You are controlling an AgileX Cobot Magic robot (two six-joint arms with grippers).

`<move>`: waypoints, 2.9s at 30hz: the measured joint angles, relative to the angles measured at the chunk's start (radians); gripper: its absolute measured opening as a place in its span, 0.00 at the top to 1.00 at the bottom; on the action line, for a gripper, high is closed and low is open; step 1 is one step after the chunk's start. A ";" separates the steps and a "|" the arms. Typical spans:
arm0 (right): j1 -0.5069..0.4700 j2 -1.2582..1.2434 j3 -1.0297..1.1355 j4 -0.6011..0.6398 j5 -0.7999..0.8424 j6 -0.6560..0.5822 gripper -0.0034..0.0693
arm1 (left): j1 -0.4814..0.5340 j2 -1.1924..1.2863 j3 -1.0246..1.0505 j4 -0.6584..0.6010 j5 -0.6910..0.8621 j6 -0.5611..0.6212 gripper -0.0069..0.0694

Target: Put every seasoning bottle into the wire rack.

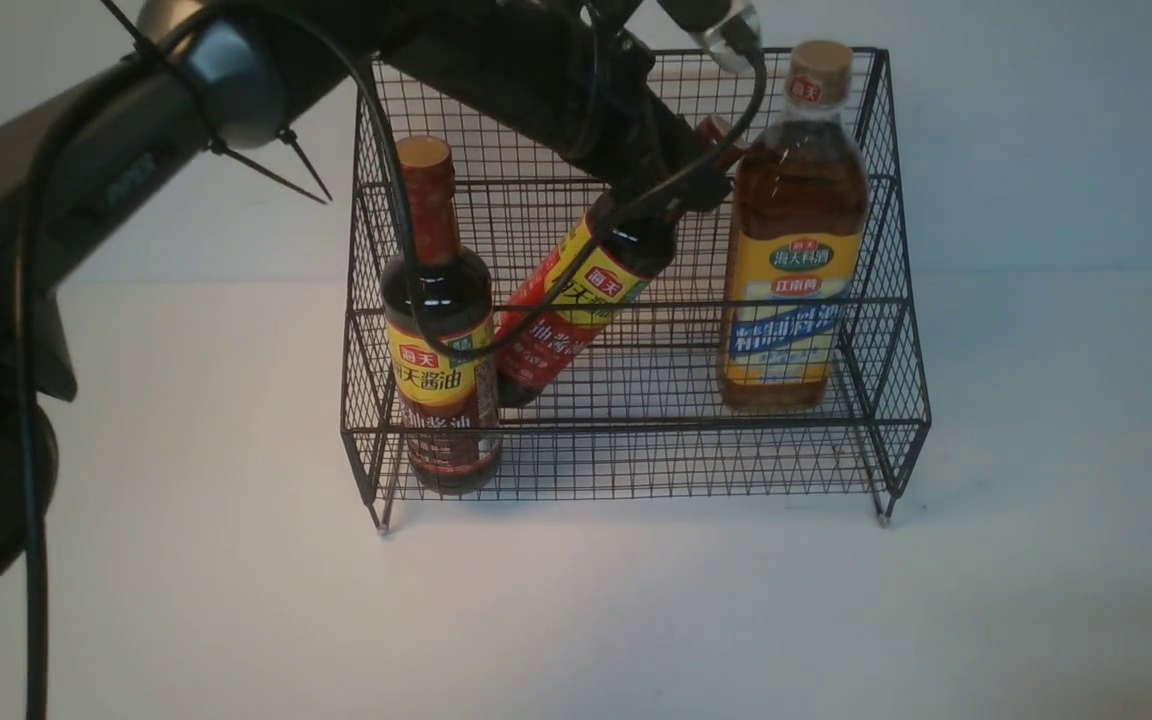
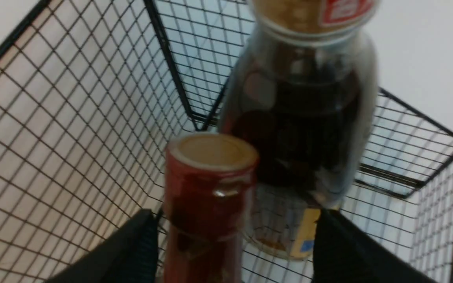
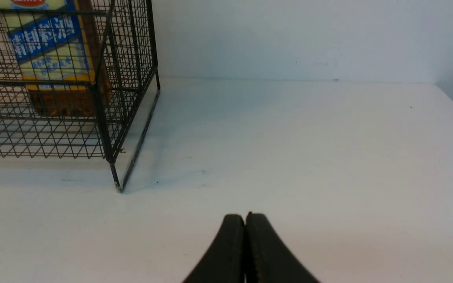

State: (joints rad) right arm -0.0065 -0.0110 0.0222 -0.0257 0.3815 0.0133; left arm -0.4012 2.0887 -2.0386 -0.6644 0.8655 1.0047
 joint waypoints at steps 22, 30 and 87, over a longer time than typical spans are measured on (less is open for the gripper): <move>0.000 0.000 0.000 0.000 0.000 0.000 0.97 | -0.020 0.064 -0.001 -0.022 -0.090 0.040 0.55; 0.000 0.000 0.000 0.000 0.000 0.000 0.97 | 0.004 0.046 -0.001 -0.027 -0.066 0.031 0.55; 0.000 0.000 0.000 0.000 0.000 0.000 0.97 | 0.242 -0.074 0.001 0.051 0.235 -0.182 0.55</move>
State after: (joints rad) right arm -0.0065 -0.0110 0.0222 -0.0257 0.3815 0.0133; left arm -0.1590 2.0151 -2.0377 -0.6132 1.1003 0.8223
